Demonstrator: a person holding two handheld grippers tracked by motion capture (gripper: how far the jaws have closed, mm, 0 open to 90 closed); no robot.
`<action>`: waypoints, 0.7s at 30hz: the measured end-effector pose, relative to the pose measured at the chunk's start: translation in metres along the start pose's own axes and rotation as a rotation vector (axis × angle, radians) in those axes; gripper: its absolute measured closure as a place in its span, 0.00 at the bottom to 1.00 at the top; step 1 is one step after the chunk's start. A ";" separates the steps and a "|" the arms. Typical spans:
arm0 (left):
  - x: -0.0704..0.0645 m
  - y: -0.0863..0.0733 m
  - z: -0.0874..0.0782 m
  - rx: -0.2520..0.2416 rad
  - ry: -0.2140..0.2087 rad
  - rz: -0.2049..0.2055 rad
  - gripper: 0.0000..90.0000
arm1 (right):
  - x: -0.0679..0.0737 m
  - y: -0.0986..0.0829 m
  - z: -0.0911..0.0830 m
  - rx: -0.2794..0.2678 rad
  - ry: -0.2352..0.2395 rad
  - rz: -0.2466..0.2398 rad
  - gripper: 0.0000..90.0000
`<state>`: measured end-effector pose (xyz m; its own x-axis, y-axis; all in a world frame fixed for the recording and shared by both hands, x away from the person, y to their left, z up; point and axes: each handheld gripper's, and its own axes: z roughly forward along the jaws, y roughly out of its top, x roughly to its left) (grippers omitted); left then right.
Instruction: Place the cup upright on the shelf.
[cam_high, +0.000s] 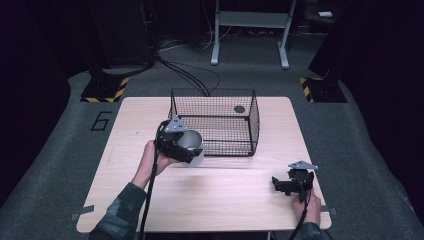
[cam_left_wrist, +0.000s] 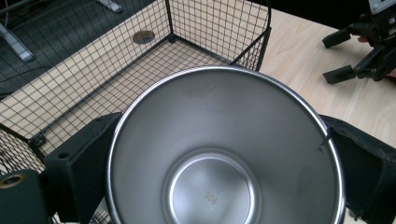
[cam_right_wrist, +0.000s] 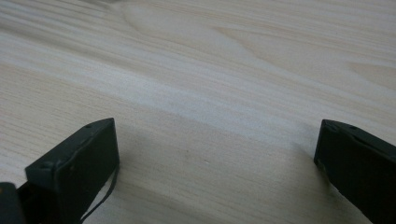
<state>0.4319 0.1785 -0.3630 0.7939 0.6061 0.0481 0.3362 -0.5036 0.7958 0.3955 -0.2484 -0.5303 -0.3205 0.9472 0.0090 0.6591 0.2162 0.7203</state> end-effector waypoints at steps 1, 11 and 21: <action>0.000 0.001 0.000 -0.006 0.006 0.004 0.07 | 0.000 0.000 0.000 0.001 0.000 0.000 0.00; 0.006 0.017 0.000 -0.020 0.008 0.007 0.07 | 0.000 0.000 0.000 0.000 -0.001 0.000 0.00; 0.015 0.031 0.003 -0.025 0.014 0.012 0.07 | 0.000 0.000 0.000 0.001 -0.002 0.000 0.00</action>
<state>0.4556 0.1701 -0.3391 0.7907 0.6087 0.0656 0.3140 -0.4950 0.8102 0.3955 -0.2484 -0.5303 -0.3195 0.9476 0.0077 0.6597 0.2166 0.7196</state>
